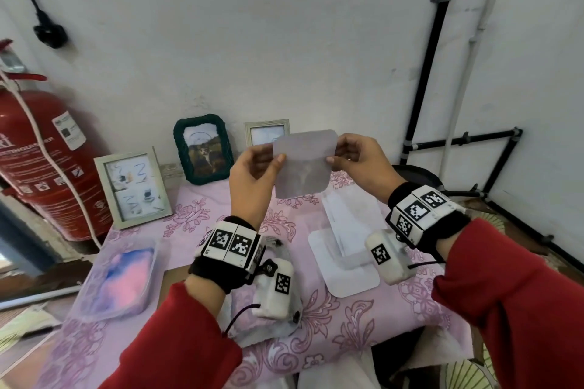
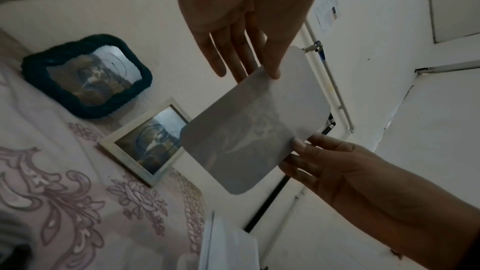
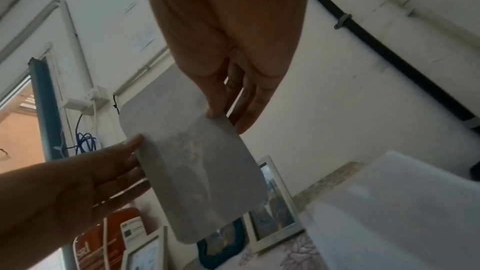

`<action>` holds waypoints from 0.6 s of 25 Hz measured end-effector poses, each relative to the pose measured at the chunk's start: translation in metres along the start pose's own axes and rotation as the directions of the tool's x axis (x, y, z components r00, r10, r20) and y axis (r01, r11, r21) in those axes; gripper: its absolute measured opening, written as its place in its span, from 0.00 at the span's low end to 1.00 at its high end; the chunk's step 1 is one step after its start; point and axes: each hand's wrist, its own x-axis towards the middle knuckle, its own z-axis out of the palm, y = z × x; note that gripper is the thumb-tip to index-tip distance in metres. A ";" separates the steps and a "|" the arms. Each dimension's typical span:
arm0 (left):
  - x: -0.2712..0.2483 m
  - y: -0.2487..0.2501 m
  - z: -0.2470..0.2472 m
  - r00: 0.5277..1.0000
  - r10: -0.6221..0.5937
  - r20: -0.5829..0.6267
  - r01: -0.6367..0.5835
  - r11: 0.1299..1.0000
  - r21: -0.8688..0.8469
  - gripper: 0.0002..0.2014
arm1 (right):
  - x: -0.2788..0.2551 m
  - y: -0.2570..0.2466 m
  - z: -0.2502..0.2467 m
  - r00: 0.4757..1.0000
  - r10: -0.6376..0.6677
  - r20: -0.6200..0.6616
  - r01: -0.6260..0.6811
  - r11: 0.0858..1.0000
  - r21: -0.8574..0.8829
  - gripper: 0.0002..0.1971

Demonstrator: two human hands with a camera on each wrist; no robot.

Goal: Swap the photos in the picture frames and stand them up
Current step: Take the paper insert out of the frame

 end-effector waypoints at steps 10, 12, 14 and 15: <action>-0.023 -0.022 -0.068 0.990 -0.143 -0.012 0.143 0.986 0.083 0.13 | -0.024 0.004 0.063 0.983 0.133 0.123 -0.144 0.985 0.090 0.19; -0.031 -0.029 -0.078 0.986 -0.162 -0.048 0.165 0.983 0.080 0.14 | -0.035 0.014 0.075 0.955 0.170 0.242 -0.179 0.984 0.016 0.23; -0.039 -0.038 -0.089 0.979 -0.190 -0.078 0.197 0.976 0.096 0.15 | -0.046 0.023 0.087 0.935 0.189 0.301 -0.194 0.981 -0.016 0.26; -0.043 -0.043 -0.094 0.975 -0.206 -0.086 0.214 0.972 0.095 0.16 | -0.050 0.028 0.093 0.931 0.197 0.306 -0.199 0.980 -0.025 0.28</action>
